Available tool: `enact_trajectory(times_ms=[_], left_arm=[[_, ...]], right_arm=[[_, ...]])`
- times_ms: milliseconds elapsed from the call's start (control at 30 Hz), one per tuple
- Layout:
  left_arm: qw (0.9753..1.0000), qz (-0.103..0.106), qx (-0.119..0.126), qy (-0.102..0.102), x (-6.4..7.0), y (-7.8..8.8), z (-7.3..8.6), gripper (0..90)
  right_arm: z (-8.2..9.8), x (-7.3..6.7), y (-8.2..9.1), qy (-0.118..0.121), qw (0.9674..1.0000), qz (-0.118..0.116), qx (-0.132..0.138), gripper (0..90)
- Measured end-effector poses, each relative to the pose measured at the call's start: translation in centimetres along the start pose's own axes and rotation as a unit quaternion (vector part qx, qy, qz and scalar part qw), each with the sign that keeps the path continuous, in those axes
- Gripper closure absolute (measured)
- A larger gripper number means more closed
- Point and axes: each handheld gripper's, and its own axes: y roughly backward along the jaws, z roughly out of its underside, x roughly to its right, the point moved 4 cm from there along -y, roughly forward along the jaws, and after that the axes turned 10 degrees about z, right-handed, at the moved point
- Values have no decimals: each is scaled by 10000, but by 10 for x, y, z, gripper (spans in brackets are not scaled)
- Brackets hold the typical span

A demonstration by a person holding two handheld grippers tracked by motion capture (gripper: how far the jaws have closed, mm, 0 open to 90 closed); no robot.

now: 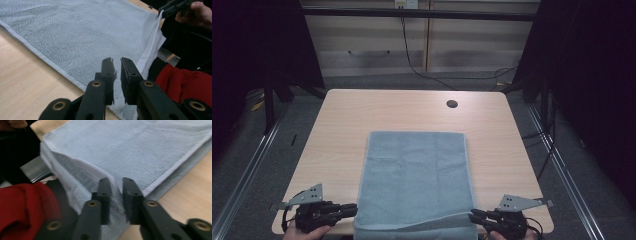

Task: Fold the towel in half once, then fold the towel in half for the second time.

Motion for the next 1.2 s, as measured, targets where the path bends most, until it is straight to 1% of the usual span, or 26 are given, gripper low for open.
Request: enact_trajectory(times_ms=[33,67,167,233,267,300,333,367,433,500,533,567,600,633,667,700,733,767,800,867,933,1000,1033,1133,1167,1200], left_arm=[[10000,-72,1,-28,-1,1,0,797],[9999,-104,14,-33,-3,1,-2,778],[9997,-224,16,12,-12,-4,-8,738],[9997,-241,-69,-12,-19,-9,-14,692],[9995,-294,-92,-22,-25,-15,-19,685],[9993,-360,-102,-11,-32,-18,-23,670],[9991,-393,-128,15,-39,-22,-28,656],[9989,-435,-195,35,-45,-26,-32,650],[9979,-618,-206,17,-61,-35,-43,640],[9969,-746,-258,60,-74,-43,-51,629],[9965,-785,-265,116,-80,-48,-55,622],[9964,-789,-298,114,-87,-53,-58,622],[9959,-830,-326,118,-93,-58,-60,621],[9948,-930,-390,138,-98,-61,-61,617],[9939,-1015,-375,197,-106,-66,-63,614],[9937,-1043,-366,197,-111,-70,-62,614],[9926,-1137,-385,198,-115,-74,-61,607],[9916,-1207,-427,189,-117,-76,-60,607],[9911,-1208,-534,183,-120,-78,-57,605],[9908,-1236,-535,122,-118,-78,-55,606],[9900,-1283,-590,64,-115,-78,-53,613],[9908,-1210,-601,62,-111,-77,-50,613],[9905,-1227,-619,53,-108,-76,-48,615],[9913,-1125,-681,49,-97,-73,-42,622],[9915,-1102,-687,55,-93,-72,-40,624],[9914,-1086,-728,-8,-89,-71,-38,624]], right_arm=[[3,-1,1,-37,9999,-109,-62,704],[6,-2,2,-35,9999,-108,-97,691],[11,-6,7,-27,9995,-292,-114,666],[11,-6,9,-62,9998,-174,-100,675],[9,-5,8,-62,9998,-166,-33,680],[5,-1,7,-92,9999,-117,61,680],[0,4,4,-143,9999,-24,85,682],[-5,8,-1,-124,9999,19,91,686],[-17,16,-13,-13,9999,91,87,679],[-30,25,-29,13,10000,70,66,678],[-36,29,-37,43,9999,87,42,675],[-42,34,-46,70,9999,109,31,670],[-48,37,-55,88,9999,102,13,670],[-53,41,-64,129,9998,141,-15,668],[-56,44,-71,127,9998,165,-49,667],[-61,48,-82,127,9997,177,-103,668],[-66,53,-99,181,9992,285,-211,660],[-66,53,-99,181,9992,285,-211,660],[-67,54,-104,171,9991,315,-237,659],[-67,55,-116,207,9981,453,-361,658],[-63,54,-120,222,9978,451,-430,645],[-61,51,-117,159,9976,459,-490,634],[-59,49,-115,176,9974,466,-521,634],[-51,41,-108,204,9978,421,-470,640],[-49,38,-105,253,9976,396,-509,640],[-47,34,-102,262,9973,382,-568,640]])
